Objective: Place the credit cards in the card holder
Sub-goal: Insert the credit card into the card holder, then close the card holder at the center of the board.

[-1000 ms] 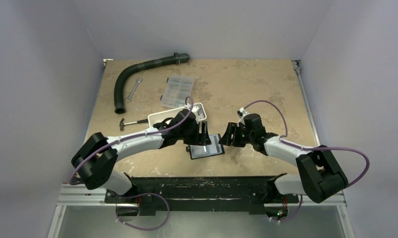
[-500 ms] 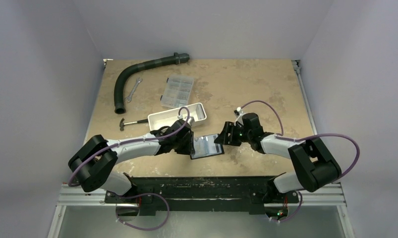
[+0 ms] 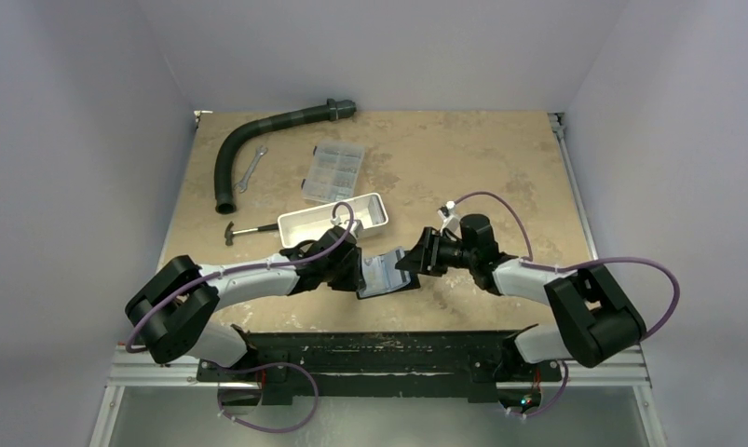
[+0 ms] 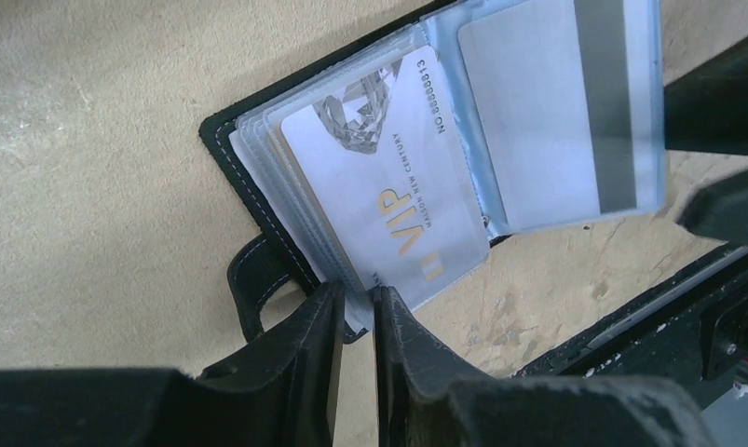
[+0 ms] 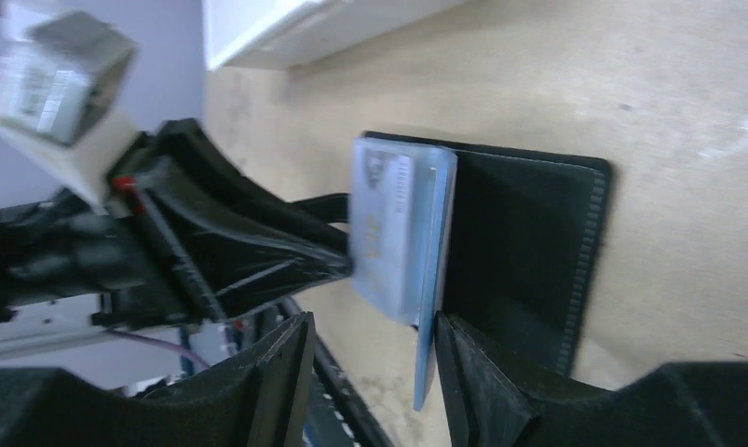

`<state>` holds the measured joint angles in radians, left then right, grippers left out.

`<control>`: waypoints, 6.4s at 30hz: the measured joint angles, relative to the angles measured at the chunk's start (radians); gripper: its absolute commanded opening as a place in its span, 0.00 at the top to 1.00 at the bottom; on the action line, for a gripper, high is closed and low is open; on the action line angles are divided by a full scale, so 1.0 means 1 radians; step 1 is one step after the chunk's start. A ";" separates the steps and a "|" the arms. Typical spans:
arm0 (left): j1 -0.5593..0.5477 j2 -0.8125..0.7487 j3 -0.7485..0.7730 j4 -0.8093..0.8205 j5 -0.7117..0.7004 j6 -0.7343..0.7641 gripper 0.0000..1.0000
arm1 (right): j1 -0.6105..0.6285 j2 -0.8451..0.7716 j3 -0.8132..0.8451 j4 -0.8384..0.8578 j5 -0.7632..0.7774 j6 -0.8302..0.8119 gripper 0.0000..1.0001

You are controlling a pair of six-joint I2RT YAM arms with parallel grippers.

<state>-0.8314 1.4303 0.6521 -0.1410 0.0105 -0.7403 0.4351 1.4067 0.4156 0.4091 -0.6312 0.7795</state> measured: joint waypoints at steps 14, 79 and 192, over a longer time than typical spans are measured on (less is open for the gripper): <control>0.000 -0.003 -0.008 0.019 0.000 0.000 0.79 | 0.190 0.021 0.005 0.225 -0.049 0.172 0.36; 0.001 -0.063 -0.055 -0.015 -0.042 0.001 0.72 | 0.220 0.042 0.083 0.130 0.104 0.171 0.08; 0.090 0.044 0.079 0.055 0.043 0.005 1.00 | 0.203 0.223 0.213 -0.053 0.081 -0.074 0.66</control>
<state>-0.7418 1.4746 0.7311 -0.0860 0.0540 -0.7349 0.6380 1.6299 0.6285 0.3565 -0.5499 0.7052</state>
